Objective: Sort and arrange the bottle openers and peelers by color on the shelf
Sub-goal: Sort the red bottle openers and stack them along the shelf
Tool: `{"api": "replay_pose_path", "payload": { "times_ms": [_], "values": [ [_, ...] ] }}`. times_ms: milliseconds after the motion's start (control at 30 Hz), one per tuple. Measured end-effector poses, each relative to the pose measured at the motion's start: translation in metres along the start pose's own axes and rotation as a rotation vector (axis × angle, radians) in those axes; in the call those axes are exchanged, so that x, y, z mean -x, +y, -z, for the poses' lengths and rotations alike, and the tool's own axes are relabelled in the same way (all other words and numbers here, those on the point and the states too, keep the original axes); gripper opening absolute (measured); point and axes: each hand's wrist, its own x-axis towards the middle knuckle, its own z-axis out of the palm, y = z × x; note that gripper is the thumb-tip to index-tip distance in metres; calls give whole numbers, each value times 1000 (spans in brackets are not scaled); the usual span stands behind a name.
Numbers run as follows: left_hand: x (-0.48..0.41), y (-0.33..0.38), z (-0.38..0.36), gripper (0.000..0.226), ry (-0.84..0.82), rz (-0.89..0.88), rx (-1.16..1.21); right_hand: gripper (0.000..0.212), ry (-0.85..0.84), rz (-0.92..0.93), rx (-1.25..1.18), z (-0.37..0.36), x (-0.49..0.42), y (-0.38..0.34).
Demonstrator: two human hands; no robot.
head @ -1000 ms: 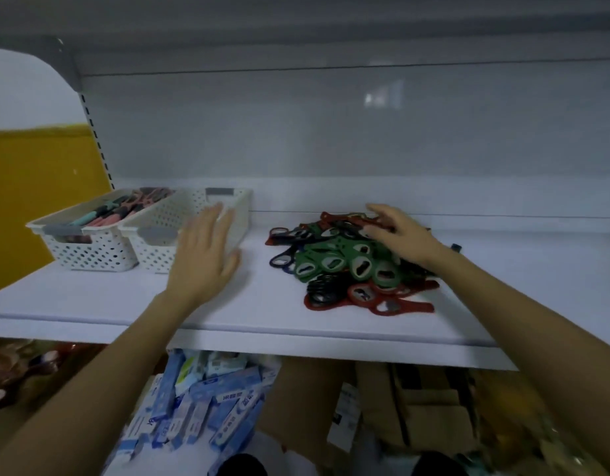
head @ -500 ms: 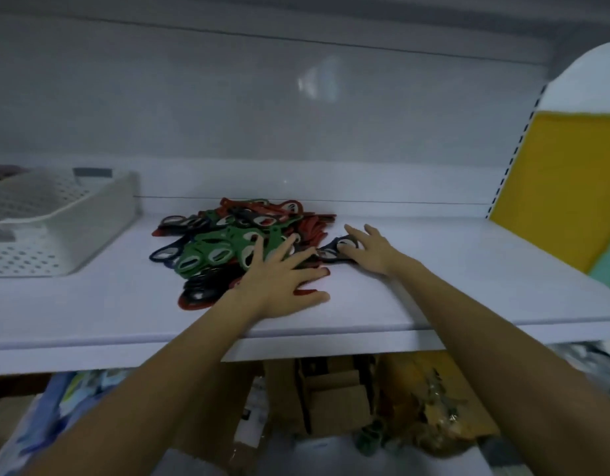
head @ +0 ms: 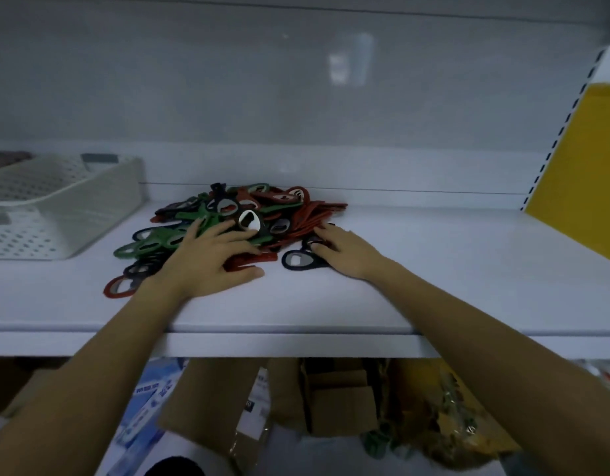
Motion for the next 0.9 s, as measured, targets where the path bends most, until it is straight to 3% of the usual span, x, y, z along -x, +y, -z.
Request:
{"api": "replay_pose_path", "payload": {
  "times_ms": [133, 233, 333, 400, 467, 533, 600, 733, 900],
  "values": [
    [3, 7, 1, 52, 305, -96, -4, 39, 258, 14, -304, 1, 10, -1],
    [-15, 29, 9, 57, 283, -160, 24, 44, 310, 107, -283, 8, 2, 2],
    [-45, 43, 9, 81, -41, -126, -24, 59, 190, 194, -76, 19, -21, 9],
    [-60, 37, -2, 84, -156, -99, -97, 68, 77, 207, -21, 23, -41, 10],
    [-61, 27, -10, 80, -95, -106, -95, 75, -1, 231, 17, 20, -57, 13],
    [-56, 19, -13, 73, 23, -109, -81, 60, -26, 199, 55, 17, -63, 15],
    [-49, 14, -12, 67, 99, -79, -81, 53, -29, 174, -5, 12, -61, 19],
    [-40, 14, -4, 73, 99, 15, -81, 49, -77, 130, -97, 16, -49, 17],
    [-48, 21, -1, 60, 277, 35, -5, 39, -22, 126, -244, 20, -40, 16]
  ]
}}
